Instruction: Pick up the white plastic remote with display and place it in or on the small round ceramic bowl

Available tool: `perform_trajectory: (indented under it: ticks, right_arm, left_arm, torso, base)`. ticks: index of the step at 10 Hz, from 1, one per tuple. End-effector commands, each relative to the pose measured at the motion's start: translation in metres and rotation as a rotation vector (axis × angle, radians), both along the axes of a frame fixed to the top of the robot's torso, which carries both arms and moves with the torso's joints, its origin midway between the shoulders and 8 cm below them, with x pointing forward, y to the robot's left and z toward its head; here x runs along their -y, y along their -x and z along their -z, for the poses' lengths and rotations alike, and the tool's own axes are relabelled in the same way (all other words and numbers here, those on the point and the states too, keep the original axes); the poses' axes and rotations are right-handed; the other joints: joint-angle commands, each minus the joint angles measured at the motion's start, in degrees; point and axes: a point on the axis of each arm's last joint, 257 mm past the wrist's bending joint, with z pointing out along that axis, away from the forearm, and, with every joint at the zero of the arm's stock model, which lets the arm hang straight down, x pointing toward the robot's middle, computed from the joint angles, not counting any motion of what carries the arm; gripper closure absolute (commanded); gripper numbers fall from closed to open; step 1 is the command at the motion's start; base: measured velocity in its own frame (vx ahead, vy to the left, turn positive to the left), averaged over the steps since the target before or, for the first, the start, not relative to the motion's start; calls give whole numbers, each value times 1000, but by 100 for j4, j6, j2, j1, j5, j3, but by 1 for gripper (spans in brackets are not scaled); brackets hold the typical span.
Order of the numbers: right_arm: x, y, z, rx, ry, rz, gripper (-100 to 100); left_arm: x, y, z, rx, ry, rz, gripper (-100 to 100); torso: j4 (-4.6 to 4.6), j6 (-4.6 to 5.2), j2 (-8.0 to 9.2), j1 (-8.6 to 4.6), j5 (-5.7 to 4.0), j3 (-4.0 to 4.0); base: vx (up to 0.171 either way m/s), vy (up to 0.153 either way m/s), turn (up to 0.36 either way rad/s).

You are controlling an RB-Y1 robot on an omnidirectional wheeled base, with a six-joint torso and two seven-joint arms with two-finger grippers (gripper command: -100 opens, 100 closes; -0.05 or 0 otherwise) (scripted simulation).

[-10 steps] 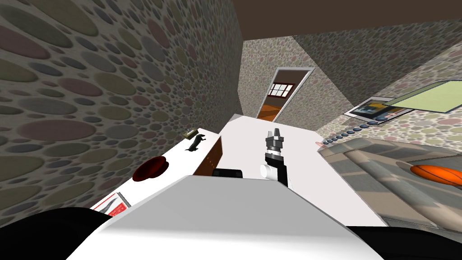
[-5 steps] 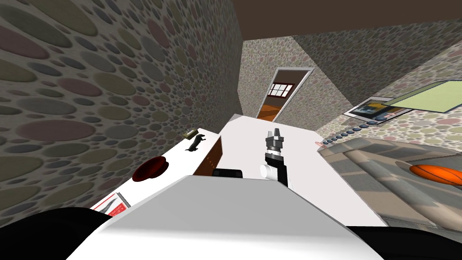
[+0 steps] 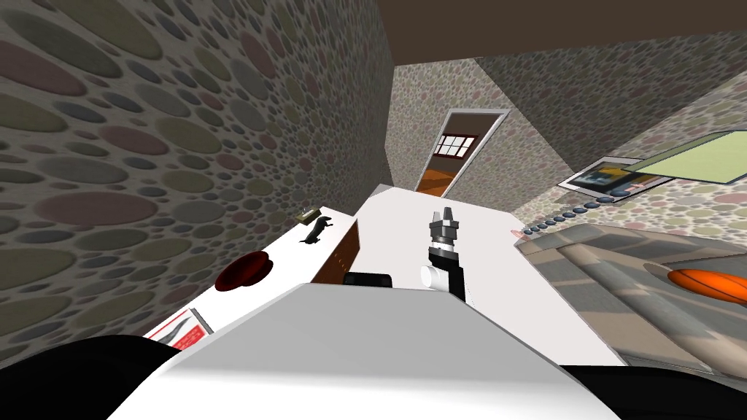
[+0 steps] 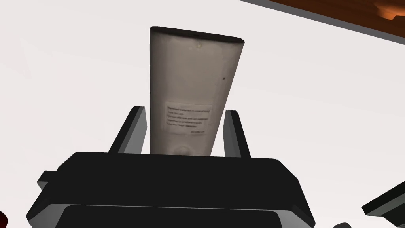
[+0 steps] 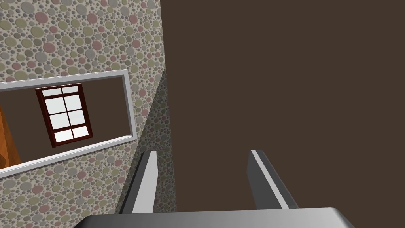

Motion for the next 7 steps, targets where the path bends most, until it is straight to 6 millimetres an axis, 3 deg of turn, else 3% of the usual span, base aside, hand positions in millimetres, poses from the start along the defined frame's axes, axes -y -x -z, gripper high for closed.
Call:
perform_trajectory:
  ticks: [1,2,3,6,7]
  right_arm:
    - [0,0,0,0,0,0,0]
    - [0,0,0,0,0,0,0]
    - [0,0,0,0,0,0,0]
    - [0,0,0,0,0,0,0]
    - [0,0,0,0,0,0,0]
  left_arm:
    - [-19,6,-10,-26,-31,24,100]
    - [-43,15,-24,-60,-72,46,100]
    - [-47,13,-27,-63,-78,54,100]
    - [-107,24,-69,-138,-181,96,100]
    - [-108,23,-70,-139,-183,99,100]
  torso:
    - [0,0,0,0,0,0]
    - [-3,4,-7,1,-6,-5]
    - [-5,13,-27,-4,-10,-15]
    - [-13,16,-41,-6,-14,-26]
    - [-13,23,-47,1,-10,-29]
  base:
    - [21,-16,-61]
    - [67,-32,-123]
    - [68,-17,-69]
    - [71,-21,-117]
    - [48,-1,-66]
